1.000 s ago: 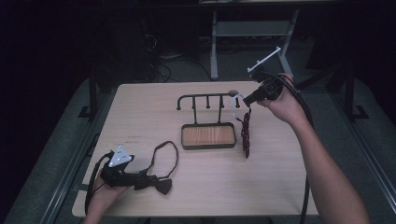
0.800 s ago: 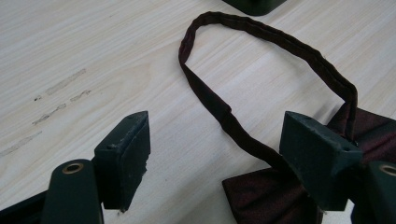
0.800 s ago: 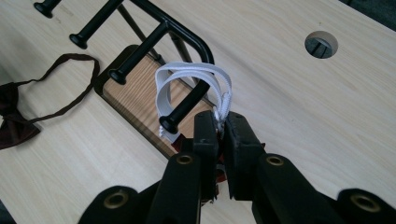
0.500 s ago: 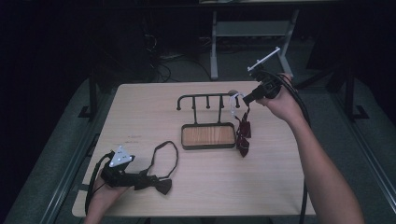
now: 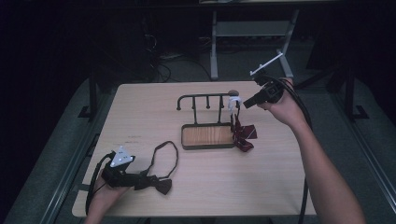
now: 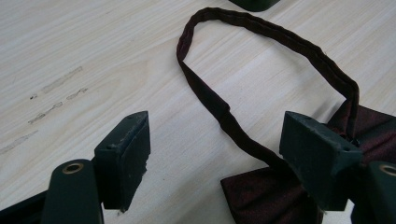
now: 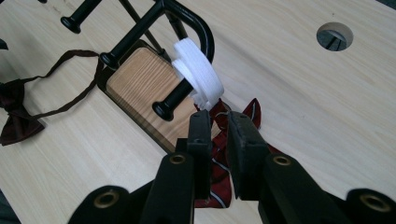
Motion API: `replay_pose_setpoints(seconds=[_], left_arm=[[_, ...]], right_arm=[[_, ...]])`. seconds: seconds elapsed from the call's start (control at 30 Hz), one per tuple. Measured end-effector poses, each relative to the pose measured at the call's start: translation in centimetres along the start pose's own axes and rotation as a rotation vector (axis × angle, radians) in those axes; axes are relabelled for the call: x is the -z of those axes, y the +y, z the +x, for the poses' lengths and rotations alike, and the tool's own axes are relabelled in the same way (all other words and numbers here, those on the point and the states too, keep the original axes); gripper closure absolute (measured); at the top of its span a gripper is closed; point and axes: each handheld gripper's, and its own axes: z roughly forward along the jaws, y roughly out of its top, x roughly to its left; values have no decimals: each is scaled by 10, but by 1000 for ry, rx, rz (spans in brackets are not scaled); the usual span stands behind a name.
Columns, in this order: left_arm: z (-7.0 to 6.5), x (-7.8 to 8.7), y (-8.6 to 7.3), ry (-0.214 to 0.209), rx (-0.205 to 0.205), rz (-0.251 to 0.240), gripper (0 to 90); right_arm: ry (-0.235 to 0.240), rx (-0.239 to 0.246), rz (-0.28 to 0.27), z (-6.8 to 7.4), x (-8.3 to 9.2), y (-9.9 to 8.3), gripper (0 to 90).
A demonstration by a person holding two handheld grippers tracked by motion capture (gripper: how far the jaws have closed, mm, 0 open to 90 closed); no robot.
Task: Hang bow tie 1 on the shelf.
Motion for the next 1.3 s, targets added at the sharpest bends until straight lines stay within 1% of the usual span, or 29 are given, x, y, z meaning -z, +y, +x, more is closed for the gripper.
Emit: replay_pose_setpoints(seconds=[0.03,0.37,0.6,0.83,0.97,1.07,1.13,1.3], left_arm=[[0,0,0,0,0,0,251],[0,-1,-1,-2,4,8,252],[0,-2,-1,0,0,10,251],[1,-2,-1,0,-4,11,251],[1,-2,0,-3,-5,5,251],[1,-2,-1,-5,-9,11,251],[1,-2,-1,-5,0,8,251],[1,-2,-1,-4,-6,12,251]], right_arm=[[4,-8,-1,0,0,-1,786],[44,-25,3,-6,-1,-14,731],[52,-36,7,-8,-2,-21,695],[60,-46,12,-10,-5,-30,641],[69,-55,16,-11,-9,-35,591],[68,-56,21,-11,-10,-38,555],[67,-56,22,-12,-10,-40,540],[66,-61,24,-12,-10,-46,508]])
